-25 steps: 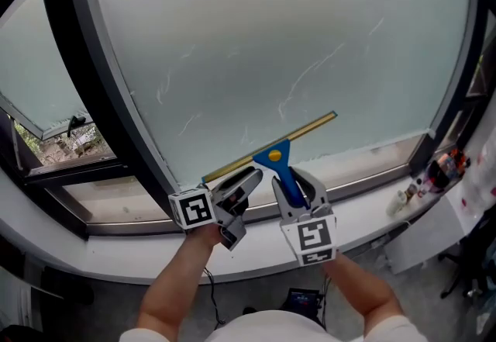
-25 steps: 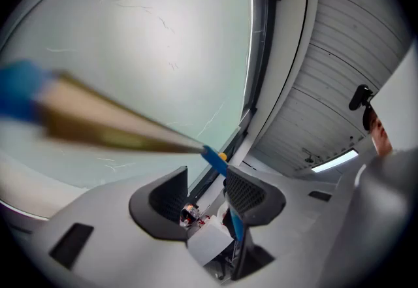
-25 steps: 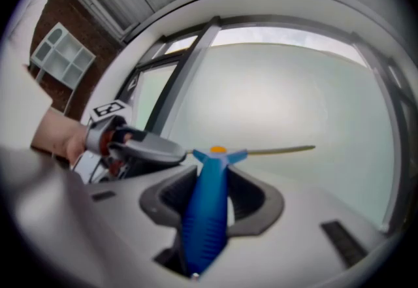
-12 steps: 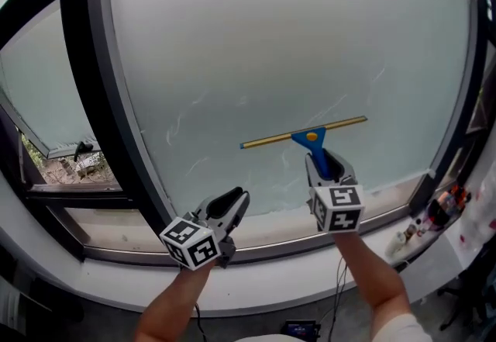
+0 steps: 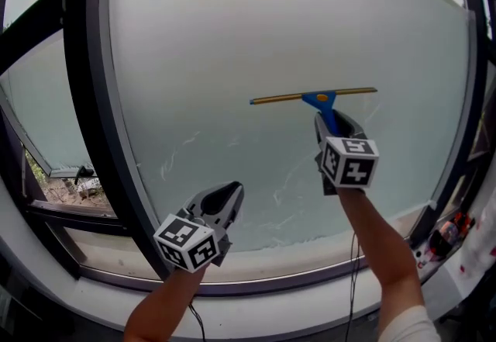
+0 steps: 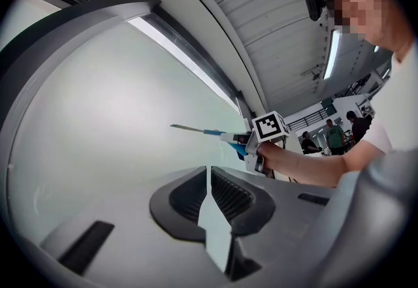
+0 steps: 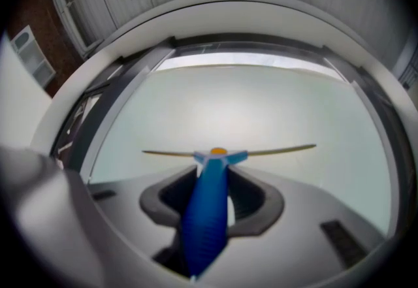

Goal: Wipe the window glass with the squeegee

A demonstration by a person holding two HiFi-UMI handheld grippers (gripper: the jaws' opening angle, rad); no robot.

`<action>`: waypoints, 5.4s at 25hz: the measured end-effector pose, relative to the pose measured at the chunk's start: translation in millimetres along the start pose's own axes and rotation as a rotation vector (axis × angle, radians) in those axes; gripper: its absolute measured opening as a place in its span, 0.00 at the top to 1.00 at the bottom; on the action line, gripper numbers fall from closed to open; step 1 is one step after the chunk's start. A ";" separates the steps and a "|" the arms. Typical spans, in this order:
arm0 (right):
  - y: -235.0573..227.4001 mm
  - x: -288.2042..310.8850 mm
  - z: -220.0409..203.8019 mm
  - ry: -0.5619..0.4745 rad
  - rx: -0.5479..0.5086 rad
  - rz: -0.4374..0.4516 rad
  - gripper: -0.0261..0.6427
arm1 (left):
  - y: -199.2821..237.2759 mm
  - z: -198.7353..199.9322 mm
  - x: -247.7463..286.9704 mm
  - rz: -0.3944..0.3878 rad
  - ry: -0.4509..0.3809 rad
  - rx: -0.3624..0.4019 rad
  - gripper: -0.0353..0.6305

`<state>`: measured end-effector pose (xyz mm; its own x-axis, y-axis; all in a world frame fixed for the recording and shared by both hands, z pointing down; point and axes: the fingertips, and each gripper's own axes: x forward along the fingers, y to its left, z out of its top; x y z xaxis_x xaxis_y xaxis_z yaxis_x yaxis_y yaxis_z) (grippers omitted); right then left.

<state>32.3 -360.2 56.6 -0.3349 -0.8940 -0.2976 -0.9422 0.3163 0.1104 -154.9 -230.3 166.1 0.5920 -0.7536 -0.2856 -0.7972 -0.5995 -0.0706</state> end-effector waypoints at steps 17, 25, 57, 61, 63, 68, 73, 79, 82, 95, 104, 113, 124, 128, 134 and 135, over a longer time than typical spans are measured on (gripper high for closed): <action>-5.2 114.0 213.2 -0.246 -0.026 0.030 0.74 | 4.2 101.0 64.7 0.052 -0.080 0.227 0.88; -1.7 145.7 283.3 -0.269 -0.022 0.036 0.74 | 6.9 105.6 63.6 0.059 -0.074 0.242 0.88; -18.0 160.1 234.0 -0.149 0.047 0.024 0.74 | -11.3 68.7 52.5 0.009 -0.016 0.142 0.88; -19.6 156.5 223.4 -0.138 0.042 0.019 0.74 | -16.4 64.5 50.6 0.003 -0.010 0.130 0.88; -19.1 155.8 218.5 -0.129 0.038 0.017 0.74 | -18.1 62.4 49.7 0.001 -0.007 0.125 0.88; -18.3 153.1 207.3 -0.109 0.037 0.015 0.74 | -21.4 56.7 47.7 -0.003 0.003 0.110 0.88; -17.9 149.0 196.2 -0.095 0.033 0.012 0.74 | -25.7 51.0 46.5 -0.012 0.018 0.099 0.88; -15.2 143.4 179.7 -0.072 0.027 0.016 0.74 | -28.9 45.5 45.0 -0.017 0.031 0.087 0.88; -14.8 140.9 172.1 -0.065 0.027 0.016 0.74 | -31.6 41.3 45.1 -0.022 0.039 0.083 0.88; -10.5 131.4 141.6 -0.034 0.038 0.010 0.74 | -36.9 28.2 40.9 -0.031 0.062 0.062 0.88; -5.1 123.3 118.6 -0.016 0.042 0.011 0.74 | -37.4 12.8 39.5 -0.039 0.084 0.038 0.88; -0.6 114.6 92.8 0.007 0.029 0.011 0.74 | -36.8 -1.9 39.4 -0.043 0.101 0.011 0.88; 4.0 105.0 62.2 0.039 0.016 0.011 0.74 | -38.4 -18.8 38.3 -0.050 0.122 -0.022 0.88; 5.0 101.5 52.8 0.050 0.013 0.012 0.74 | -38.7 -24.7 37.3 -0.047 0.131 -0.033 0.88; 7.1 96.5 38.8 0.061 0.016 0.013 0.74 | -39.5 -33.4 35.0 -0.047 0.143 -0.049 0.88; 7.4 95.8 36.3 0.063 0.017 0.013 0.74 | -39.6 -34.9 34.8 -0.047 0.145 -0.052 0.88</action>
<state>-6.9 -432.0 -5.5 -0.3468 -0.9078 -0.2359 -0.9379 0.3328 0.0981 -98.6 -242.2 192.4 0.6423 -0.7532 -0.1417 -0.7633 -0.6453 -0.0302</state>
